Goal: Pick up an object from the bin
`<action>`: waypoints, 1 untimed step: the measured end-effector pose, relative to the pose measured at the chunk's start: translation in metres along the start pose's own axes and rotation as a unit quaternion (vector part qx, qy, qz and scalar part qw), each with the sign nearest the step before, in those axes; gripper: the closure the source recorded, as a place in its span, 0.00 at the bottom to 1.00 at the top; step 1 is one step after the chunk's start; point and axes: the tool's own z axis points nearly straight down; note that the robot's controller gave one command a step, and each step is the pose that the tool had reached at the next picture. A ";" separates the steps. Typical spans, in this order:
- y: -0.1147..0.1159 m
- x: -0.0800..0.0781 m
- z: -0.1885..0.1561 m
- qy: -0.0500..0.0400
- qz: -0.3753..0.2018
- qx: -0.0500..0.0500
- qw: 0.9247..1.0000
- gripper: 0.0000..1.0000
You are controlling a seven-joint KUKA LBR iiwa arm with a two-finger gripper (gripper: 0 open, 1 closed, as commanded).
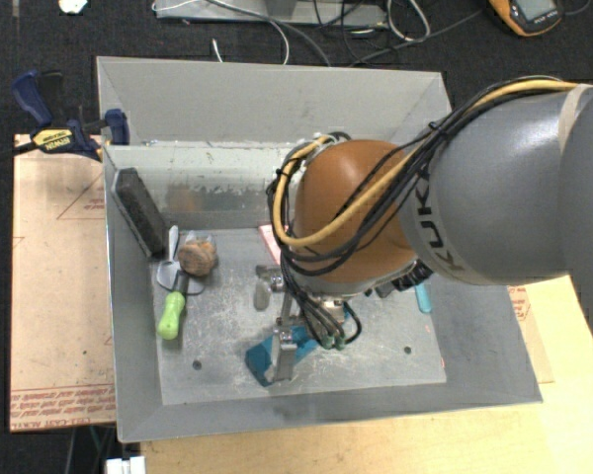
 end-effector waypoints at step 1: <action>-0.001 -0.002 -0.003 -0.003 0.002 -0.001 1.000 0.00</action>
Offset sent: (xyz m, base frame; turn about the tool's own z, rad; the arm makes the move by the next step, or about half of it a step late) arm 0.0309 -0.0534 -0.0797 0.1010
